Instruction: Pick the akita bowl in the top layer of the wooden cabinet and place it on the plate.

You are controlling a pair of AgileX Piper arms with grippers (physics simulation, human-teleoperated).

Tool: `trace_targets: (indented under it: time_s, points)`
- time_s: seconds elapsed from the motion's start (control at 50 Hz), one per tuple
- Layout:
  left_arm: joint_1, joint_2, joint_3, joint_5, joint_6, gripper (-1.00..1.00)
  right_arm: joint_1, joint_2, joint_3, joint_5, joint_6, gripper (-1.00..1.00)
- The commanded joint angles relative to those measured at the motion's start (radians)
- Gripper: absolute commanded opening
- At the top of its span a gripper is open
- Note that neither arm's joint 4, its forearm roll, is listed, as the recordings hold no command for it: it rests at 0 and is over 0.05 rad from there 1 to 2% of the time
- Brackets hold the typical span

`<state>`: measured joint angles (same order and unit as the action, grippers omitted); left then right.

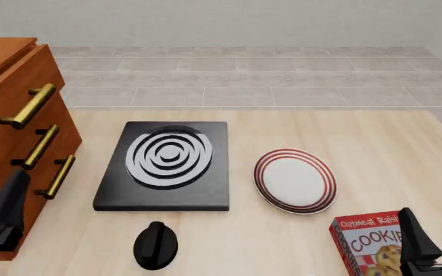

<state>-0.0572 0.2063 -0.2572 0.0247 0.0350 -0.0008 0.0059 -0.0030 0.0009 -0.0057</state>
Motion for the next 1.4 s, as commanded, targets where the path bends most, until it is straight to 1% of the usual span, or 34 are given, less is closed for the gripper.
trace_targets:
  time_s: [0.02, 0.14, 0.18, 0.22, 0.24, 0.28, 0.56, 0.7, 0.78, 0.8, 1.04, 1.08, 1.1, 1.22, 1.4]
  points:
    - [-0.030, 0.060, -0.094, 0.017, 0.001, 1.00, 0.001, 0.002, 0.000, 0.001, -0.001, 1.00]
    - [-0.042, 0.078, -0.137, 0.032, 0.008, 1.00, 0.001, 0.003, -0.001, 0.000, 0.000, 1.00]
    - [-0.037, 0.073, -0.158, 0.043, 0.016, 1.00, 0.001, 0.002, -0.001, 0.001, 0.000, 1.00]
    - [-0.044, 0.078, -0.182, 0.060, 0.005, 1.00, 0.001, 0.001, -0.001, 0.001, 0.002, 1.00]
    - [-0.046, 0.076, -0.193, 0.066, 0.017, 1.00, 0.000, 0.001, -0.001, 0.001, 0.002, 1.00]
    - [-0.055, 0.083, -0.218, 0.080, 0.009, 1.00, 0.000, 0.001, -0.001, 0.001, 0.002, 1.00]
    - [-0.083, 0.137, -0.372, 0.141, 0.053, 1.00, 0.000, -0.001, -0.001, 0.000, 0.003, 1.00]
    - [-0.091, 0.141, -0.389, 0.150, 0.053, 1.00, 0.002, -0.002, -0.001, 0.003, 0.001, 1.00]
    - [-0.091, 0.150, -0.414, 0.164, 0.052, 1.00, 0.001, -0.002, -0.002, 0.004, 0.001, 1.00]
    - [-0.092, 0.156, -0.434, 0.174, 0.053, 1.00, 0.001, -0.003, -0.002, 0.005, 0.001, 1.00]
    - [-0.098, 0.177, -0.504, 0.219, 0.061, 1.00, 0.003, -0.005, -0.002, 0.006, 0.001, 1.00]
    - [-0.111, 0.192, -0.532, 0.237, 0.061, 1.00, 0.003, -0.005, -0.002, 0.006, 0.001, 1.00]
    - [-0.113, 0.199, -0.541, 0.241, 0.073, 1.00, 0.003, -0.005, -0.002, 0.006, 0.002, 1.00]
    - [-0.116, 0.231, -0.594, 0.260, 0.086, 1.00, 0.003, -0.004, -0.001, 0.005, 0.001, 1.00]
    - [-0.117, 0.285, -0.644, 0.289, 0.087, 1.00, -0.001, -0.003, -0.001, 0.003, 0.001, 1.00]
